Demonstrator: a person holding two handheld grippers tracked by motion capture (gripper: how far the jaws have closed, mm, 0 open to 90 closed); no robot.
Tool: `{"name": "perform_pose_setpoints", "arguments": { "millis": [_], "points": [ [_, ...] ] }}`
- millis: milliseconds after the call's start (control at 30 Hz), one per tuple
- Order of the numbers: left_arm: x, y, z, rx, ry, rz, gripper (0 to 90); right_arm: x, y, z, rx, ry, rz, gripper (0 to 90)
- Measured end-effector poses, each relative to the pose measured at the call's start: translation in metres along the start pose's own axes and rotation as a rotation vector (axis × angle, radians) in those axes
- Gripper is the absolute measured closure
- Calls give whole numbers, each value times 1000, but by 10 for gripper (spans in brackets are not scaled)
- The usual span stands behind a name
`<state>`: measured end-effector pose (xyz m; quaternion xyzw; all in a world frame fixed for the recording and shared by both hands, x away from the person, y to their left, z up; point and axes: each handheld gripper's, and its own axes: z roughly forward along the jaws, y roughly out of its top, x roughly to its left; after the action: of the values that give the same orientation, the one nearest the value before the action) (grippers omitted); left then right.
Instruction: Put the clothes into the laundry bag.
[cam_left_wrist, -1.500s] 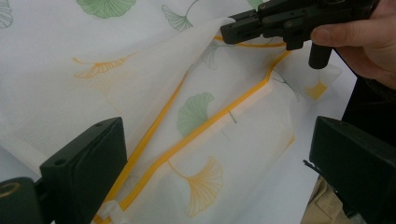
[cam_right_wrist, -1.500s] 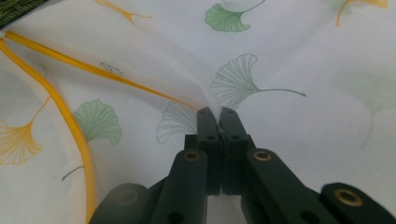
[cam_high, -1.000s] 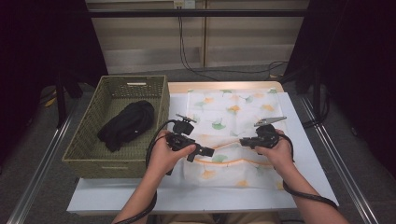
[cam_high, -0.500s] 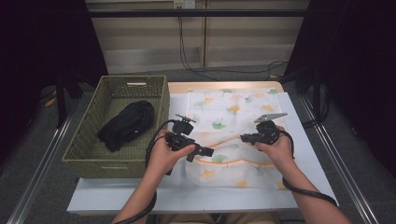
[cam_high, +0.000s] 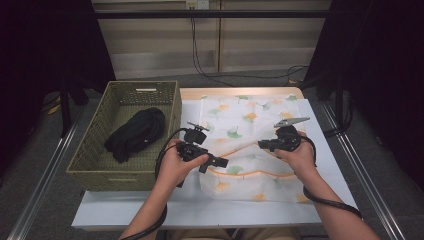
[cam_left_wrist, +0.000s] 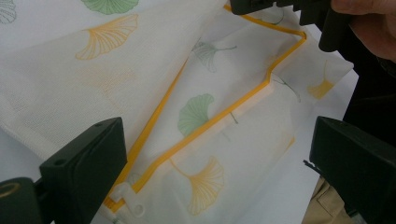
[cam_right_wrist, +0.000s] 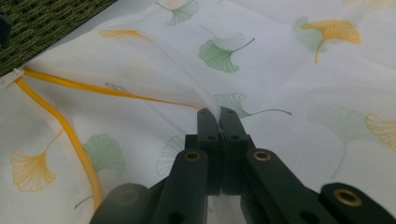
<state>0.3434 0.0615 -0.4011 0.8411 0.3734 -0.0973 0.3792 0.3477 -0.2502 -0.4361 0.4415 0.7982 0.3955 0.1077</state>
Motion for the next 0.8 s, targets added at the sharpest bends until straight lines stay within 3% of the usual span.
{"name": "perform_pose_setpoints", "arguments": {
  "millis": [200, 333, 800],
  "points": [
    [0, 0, -1, -8, 4, -3, 36, -1, 4, -2, -6, -4, -19, 900],
    [0, 0, 0, -1, 3, 2, 36, -2, 6, -5, -13, 0, 0, 900],
    [0, 0, -1, -4, 14, -1, 35, -4, 15, -10, -29, -6, -13, 900]
  ]
}}
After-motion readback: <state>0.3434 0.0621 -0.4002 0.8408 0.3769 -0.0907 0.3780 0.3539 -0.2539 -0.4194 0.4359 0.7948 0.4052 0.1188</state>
